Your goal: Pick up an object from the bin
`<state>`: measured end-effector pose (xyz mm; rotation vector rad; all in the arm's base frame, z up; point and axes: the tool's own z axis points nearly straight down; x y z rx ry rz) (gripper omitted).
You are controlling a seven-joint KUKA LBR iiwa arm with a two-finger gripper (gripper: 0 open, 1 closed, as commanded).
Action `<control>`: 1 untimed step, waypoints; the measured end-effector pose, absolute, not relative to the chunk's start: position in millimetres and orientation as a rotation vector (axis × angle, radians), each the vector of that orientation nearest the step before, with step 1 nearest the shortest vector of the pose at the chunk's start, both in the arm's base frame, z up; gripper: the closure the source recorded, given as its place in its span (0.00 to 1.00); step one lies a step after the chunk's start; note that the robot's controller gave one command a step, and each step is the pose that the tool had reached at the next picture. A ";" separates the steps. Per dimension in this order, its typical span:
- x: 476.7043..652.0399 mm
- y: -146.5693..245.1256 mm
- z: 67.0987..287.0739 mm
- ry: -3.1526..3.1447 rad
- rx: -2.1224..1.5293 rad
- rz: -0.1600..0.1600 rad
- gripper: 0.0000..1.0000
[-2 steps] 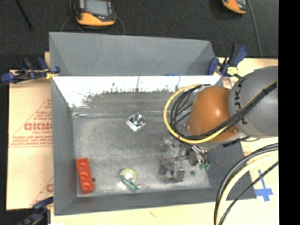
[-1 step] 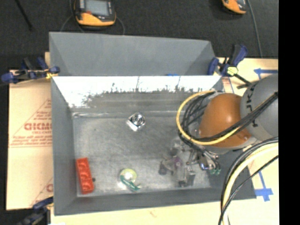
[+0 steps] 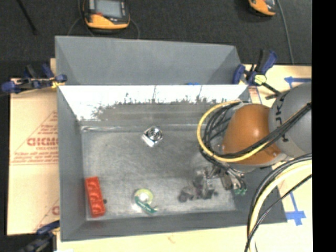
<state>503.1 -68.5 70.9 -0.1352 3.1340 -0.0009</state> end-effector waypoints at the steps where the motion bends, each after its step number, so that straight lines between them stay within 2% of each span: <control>1: 515.0 -157.2 71.7 3.068 -0.640 -0.005 1.00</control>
Offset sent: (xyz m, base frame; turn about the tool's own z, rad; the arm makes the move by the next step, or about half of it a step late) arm 0.0100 -0.0871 -0.0009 -0.3266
